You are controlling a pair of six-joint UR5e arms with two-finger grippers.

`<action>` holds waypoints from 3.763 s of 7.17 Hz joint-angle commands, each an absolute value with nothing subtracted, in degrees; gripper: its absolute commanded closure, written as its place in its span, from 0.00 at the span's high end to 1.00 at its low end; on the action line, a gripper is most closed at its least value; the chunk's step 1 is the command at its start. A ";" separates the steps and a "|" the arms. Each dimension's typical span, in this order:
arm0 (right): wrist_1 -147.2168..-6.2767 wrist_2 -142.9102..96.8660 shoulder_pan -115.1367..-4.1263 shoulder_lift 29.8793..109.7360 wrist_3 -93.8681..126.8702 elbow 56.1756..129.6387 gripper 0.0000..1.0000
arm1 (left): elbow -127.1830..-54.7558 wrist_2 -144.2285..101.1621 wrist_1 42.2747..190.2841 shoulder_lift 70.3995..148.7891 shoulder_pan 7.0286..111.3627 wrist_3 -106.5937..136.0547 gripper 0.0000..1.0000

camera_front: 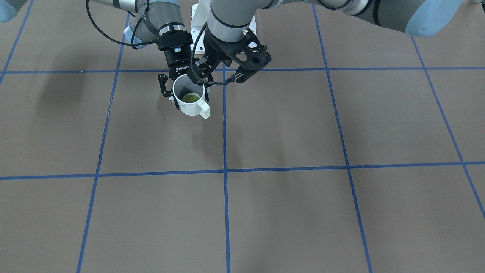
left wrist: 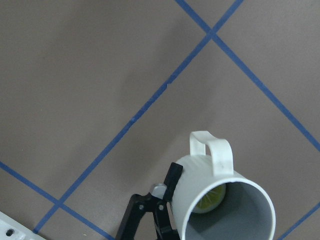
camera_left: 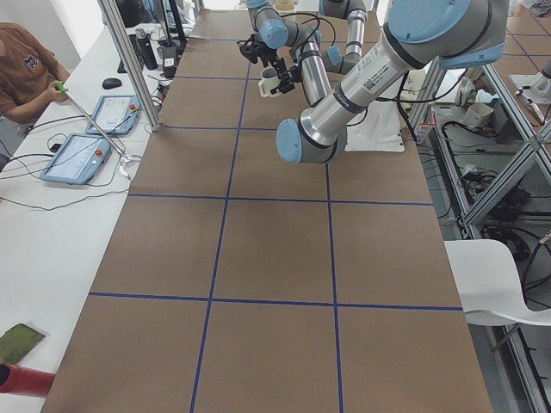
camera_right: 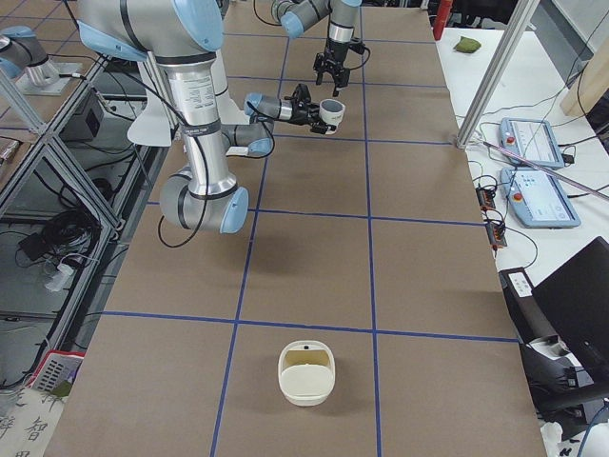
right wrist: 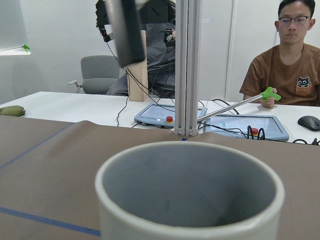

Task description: Left arm hands cup to right arm to dump lemon

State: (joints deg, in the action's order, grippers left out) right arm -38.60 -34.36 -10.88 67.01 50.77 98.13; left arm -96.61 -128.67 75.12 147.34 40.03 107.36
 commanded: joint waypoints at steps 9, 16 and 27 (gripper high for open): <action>-21.91 -42.25 -30.48 89.28 59.59 98.44 0.26 | -96.94 -128.50 75.50 144.05 41.57 106.08 1.00; 9.24 -62.43 -43.91 107.31 66.88 86.63 0.15 | -96.94 -128.41 75.41 143.88 41.13 106.26 1.00; 22.67 -94.13 -71.19 111.71 111.31 76.73 0.16 | -97.03 -128.41 75.32 144.58 40.78 106.96 1.00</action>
State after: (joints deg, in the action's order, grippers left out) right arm 22.58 -93.70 -70.39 111.95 105.07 77.19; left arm -97.00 -128.41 75.43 144.41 40.79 106.95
